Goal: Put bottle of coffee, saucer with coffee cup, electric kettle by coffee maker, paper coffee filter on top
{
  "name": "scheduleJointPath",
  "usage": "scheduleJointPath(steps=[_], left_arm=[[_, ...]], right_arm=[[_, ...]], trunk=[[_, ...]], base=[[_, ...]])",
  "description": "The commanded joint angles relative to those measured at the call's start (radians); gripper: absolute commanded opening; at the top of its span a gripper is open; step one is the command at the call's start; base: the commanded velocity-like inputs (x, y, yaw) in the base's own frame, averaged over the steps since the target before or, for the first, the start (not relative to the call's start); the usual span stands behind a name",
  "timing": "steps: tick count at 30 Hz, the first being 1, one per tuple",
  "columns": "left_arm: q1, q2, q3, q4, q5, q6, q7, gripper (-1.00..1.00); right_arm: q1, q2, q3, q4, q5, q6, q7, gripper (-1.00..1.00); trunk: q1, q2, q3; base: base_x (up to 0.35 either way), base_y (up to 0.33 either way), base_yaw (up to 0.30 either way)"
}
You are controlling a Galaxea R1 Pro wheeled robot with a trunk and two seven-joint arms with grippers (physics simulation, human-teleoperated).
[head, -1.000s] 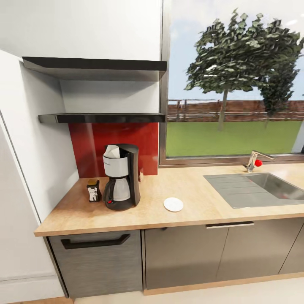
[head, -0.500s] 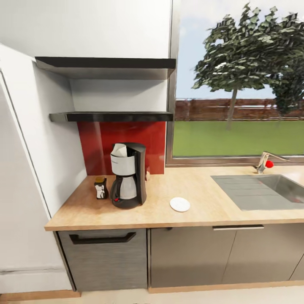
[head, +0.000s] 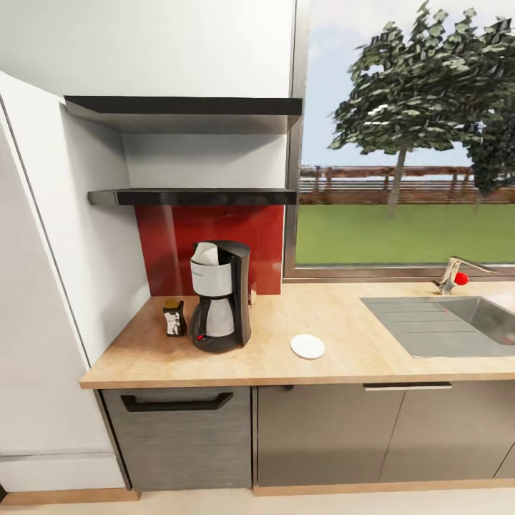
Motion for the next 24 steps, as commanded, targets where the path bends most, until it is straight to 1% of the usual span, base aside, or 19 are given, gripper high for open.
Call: scheduleJointPath(steps=[1, 9, 24], left_arm=[[0.001, -0.001, 0.008, -0.001, -0.017, -0.001, -0.003, 1.00], [0.001, -0.002, 0.008, 0.002, -0.027, 0.001, -0.003, 1.00], [-0.001, -0.006, 0.012, -0.008, -0.025, 0.000, -0.001, 1.00]], right_arm=[[0.000, 0.000, 0.000, 0.000, 0.000, -0.004, 0.000, 1.00], [0.000, 0.002, -0.006, 0.000, -0.004, -0.003, -0.002, 1.00], [0.000, 0.003, -0.008, 0.001, -0.006, -0.003, -0.006, 1.00]], trunk=[[0.000, 0.000, 0.000], [0.000, 0.000, 0.000], [0.000, 0.000, 0.000]], base=[[0.000, 0.000, 0.000], [0.000, 0.000, 0.000], [0.001, 0.000, 0.000]])
